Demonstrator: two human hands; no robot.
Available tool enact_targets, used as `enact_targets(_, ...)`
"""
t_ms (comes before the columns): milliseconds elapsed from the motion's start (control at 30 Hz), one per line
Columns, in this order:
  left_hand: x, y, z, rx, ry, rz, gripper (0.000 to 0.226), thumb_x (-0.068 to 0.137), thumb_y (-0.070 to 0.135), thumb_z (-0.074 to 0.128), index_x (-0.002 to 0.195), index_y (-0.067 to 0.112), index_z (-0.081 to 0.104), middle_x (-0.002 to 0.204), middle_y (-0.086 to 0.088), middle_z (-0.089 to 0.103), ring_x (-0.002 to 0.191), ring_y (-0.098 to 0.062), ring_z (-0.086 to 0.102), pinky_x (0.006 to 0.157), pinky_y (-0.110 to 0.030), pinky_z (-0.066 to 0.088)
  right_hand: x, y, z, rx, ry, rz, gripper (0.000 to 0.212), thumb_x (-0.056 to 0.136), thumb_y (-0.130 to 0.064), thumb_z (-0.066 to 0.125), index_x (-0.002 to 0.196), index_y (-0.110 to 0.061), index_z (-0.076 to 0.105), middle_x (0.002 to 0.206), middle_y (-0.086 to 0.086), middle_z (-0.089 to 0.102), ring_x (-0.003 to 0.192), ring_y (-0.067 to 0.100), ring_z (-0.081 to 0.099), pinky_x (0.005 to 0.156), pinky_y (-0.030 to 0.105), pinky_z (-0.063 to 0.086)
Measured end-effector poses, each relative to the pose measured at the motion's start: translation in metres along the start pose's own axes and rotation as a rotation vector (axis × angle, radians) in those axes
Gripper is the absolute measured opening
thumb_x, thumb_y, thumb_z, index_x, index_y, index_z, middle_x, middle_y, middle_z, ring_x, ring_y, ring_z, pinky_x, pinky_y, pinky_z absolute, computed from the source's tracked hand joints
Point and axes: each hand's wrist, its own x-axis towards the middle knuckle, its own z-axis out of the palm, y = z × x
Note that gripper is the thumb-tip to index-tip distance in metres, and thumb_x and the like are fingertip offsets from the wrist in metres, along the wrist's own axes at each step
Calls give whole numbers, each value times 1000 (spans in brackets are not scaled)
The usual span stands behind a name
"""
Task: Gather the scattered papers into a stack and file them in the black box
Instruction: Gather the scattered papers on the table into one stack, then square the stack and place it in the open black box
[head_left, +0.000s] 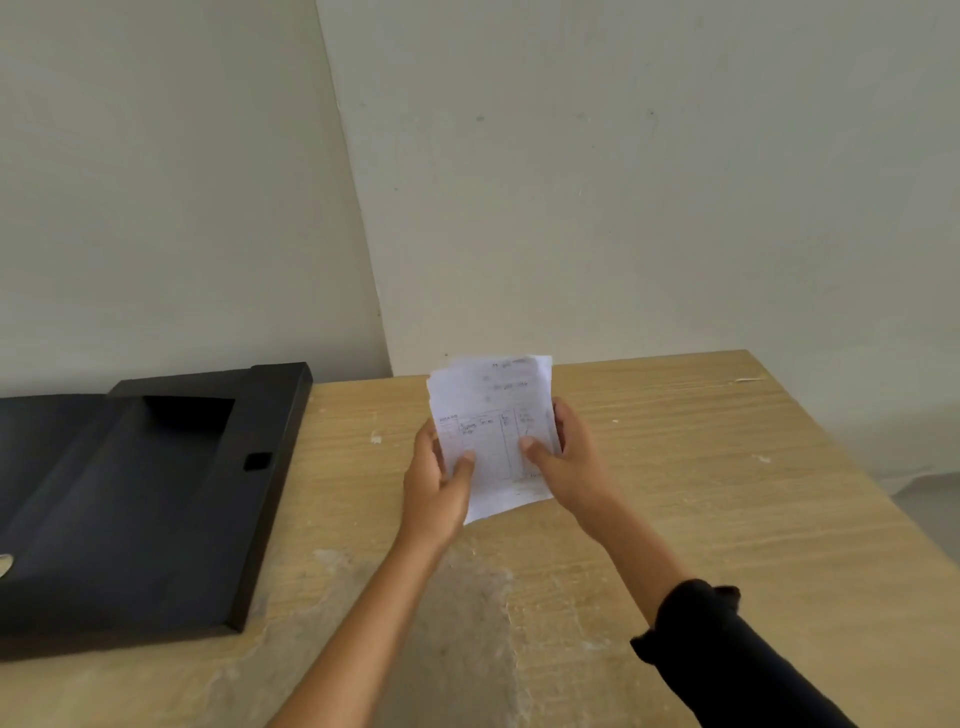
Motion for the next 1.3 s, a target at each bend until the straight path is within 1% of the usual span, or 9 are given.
enact_targets(100, -11, 12, -11, 26, -2, 220, 24, 91, 8, 50, 113, 17, 45, 100, 13, 60, 93, -1, 60, 73, -11, 51, -24, -8, 7, 65, 53, -183, 36, 88, 0, 52, 105, -31, 48, 98, -10, 60, 89, 1, 61, 64, 18, 53)
enact_targets(267, -30, 1, -9, 34, 3, 296, 31, 91, 4, 45, 115, 22, 40, 107, 9, 58, 100, 3, 57, 85, -17, 48, -48, 0, 17, 48, 68, -204, 50, 86, 10, 43, 107, -35, 33, 97, -6, 51, 84, 9, 55, 63, 8, 49)
enact_targets(533, -18, 3, -1, 116, -58, 298, 16, 91, 12, 42, 105, 19, 37, 101, -5, 59, 92, -18, 59, 79, -35, 50, -34, 6, 17, -44, 127, -124, 26, 87, 6, 37, 104, -14, 36, 97, 2, 48, 84, 18, 50, 60, 17, 45)
enact_targets(733, -24, 9, 8, 6, -22, 309, 19, 94, 4, 37, 105, 17, 29, 97, 14, 52, 83, 12, 55, 71, -5, 43, -30, 9, 21, -29, 158, -161, 27, 84, 9, 38, 101, -11, 36, 92, -1, 48, 83, 16, 49, 63, 20, 44)
enact_targets(867, -26, 6, 8, -32, -35, 286, 18, 94, 6, 39, 106, 19, 33, 98, 13, 54, 84, 10, 56, 72, -7, 45, -32, 9, 13, -143, 143, -235, 48, 79, 11, 43, 121, -12, 35, 112, 2, 50, 100, 18, 51, 79, 20, 45)
enact_targets(967, -26, 9, 7, -70, -50, 283, 14, 94, 6, 39, 106, 13, 35, 96, 12, 54, 82, 10, 56, 71, -9, 47, -33, -4, 4, -379, 208, -500, 72, 74, 14, 43, 139, -8, 24, 135, 3, 39, 121, 8, 37, 102, 8, 31)
enact_targets(1033, -26, 10, 6, -66, -49, 293, 13, 94, 6, 39, 106, 11, 35, 94, 12, 54, 81, 10, 56, 70, -7, 46, -33, -11, 0, -558, 238, -608, 79, 71, 12, 42, 144, -11, 21, 147, 5, 34, 138, 12, 26, 116, 24, 19)
enact_targets(1133, -26, 8, 8, -76, -49, 285, 14, 94, 4, 39, 107, 8, 35, 93, 10, 54, 79, 10, 56, 68, -9, 47, -35, -11, -1, -898, 207, -572, 74, 76, 2, 41, 145, -21, 24, 152, -4, 31, 146, 18, 11, 119, 49, 9)
enact_targets(1300, -26, 7, 9, -120, -51, 281, 22, 93, -2, 38, 110, 10, 33, 97, 8, 52, 81, 9, 56, 69, -9, 48, -33, -11, -2, -925, 183, -530, 71, 76, 6, 40, 143, -14, 28, 148, 1, 38, 145, 23, 14, 117, 52, 14)
